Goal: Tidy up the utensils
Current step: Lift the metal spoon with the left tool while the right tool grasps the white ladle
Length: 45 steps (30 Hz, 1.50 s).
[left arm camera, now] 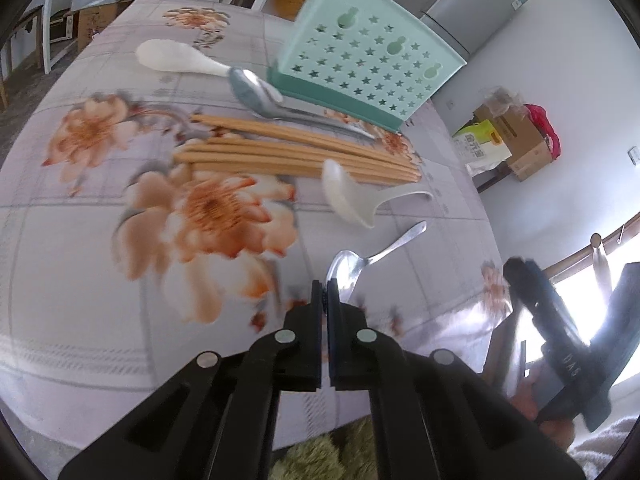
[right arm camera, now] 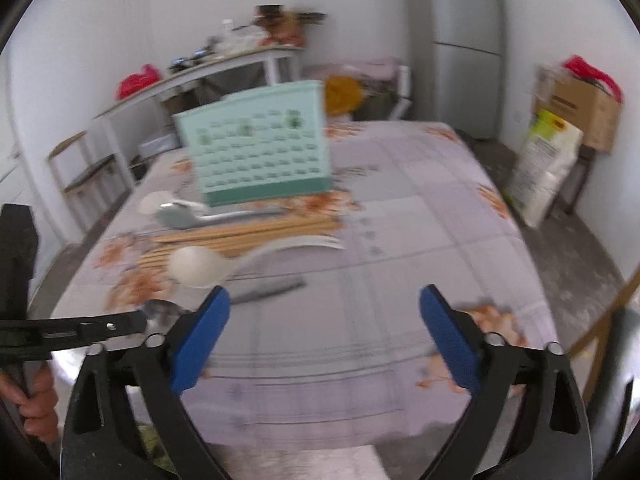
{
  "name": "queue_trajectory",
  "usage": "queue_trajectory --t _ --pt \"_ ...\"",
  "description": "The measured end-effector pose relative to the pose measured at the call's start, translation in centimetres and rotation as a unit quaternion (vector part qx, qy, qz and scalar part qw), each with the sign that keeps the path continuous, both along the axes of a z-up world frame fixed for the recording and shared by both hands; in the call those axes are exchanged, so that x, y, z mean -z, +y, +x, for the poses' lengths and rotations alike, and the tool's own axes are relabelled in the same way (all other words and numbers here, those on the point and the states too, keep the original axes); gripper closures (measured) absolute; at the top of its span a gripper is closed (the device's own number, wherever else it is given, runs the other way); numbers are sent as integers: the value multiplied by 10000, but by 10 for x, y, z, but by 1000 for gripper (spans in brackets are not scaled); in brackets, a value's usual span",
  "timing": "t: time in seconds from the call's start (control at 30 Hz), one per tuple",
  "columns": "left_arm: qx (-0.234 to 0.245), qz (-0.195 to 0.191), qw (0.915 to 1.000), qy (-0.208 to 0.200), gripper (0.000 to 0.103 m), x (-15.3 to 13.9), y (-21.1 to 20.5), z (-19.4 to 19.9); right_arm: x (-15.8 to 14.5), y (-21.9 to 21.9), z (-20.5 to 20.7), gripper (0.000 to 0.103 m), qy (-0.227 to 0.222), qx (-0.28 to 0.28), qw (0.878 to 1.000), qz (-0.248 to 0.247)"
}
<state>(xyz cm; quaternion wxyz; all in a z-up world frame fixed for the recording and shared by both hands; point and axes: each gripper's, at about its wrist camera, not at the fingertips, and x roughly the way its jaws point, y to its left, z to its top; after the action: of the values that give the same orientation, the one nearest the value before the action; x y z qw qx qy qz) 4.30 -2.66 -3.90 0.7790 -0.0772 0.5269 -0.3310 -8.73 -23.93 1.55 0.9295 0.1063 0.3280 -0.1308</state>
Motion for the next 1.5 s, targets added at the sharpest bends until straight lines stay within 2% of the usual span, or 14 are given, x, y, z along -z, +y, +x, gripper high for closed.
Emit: queue_trajectory --t 0.2,0.4,0.6,0.8,0.93,0.97,1.07,1.3,1.4,1.5 --pt "-262 16 9997 15 101 5 35 -2 -9 34 19 30 -59 -729 9973 -111" --pt "-435 -57 9990 107 100 11 67 2 -7 78 53 41 213 -1466 9885 -316" --pt "-545 26 9985 22 100 6 93 9 9 96 82 55 687 -1597 9833 -535" --pt "-954 80 9954 -27 100 2 131 19 27 112 96 67 1074 -1659 9760 -914" --pt "-1171 -111 9930 -91 101 -8 150 24 37 114 102 92 1253 -1562 9725 -1191" --pt "-1198 -190 9926 -112 102 -10 153 25 39 113 104 95 1284 -1537 9724 -1192" --pt "-1293 -416 9905 -227 103 -23 160 27 41 107 106 99 1309 -1478 9740 -1113" --pt "-1363 -692 9834 -981 103 -76 161 31 20 92 98 100 925 -1398 9821 -863" --pt "-1327 -713 9803 -1277 103 -96 154 33 7 80 94 101 713 -1357 9858 -692" --pt "-1302 -611 9806 -1329 103 -102 145 33 -5 68 88 101 520 -1344 9884 -473"
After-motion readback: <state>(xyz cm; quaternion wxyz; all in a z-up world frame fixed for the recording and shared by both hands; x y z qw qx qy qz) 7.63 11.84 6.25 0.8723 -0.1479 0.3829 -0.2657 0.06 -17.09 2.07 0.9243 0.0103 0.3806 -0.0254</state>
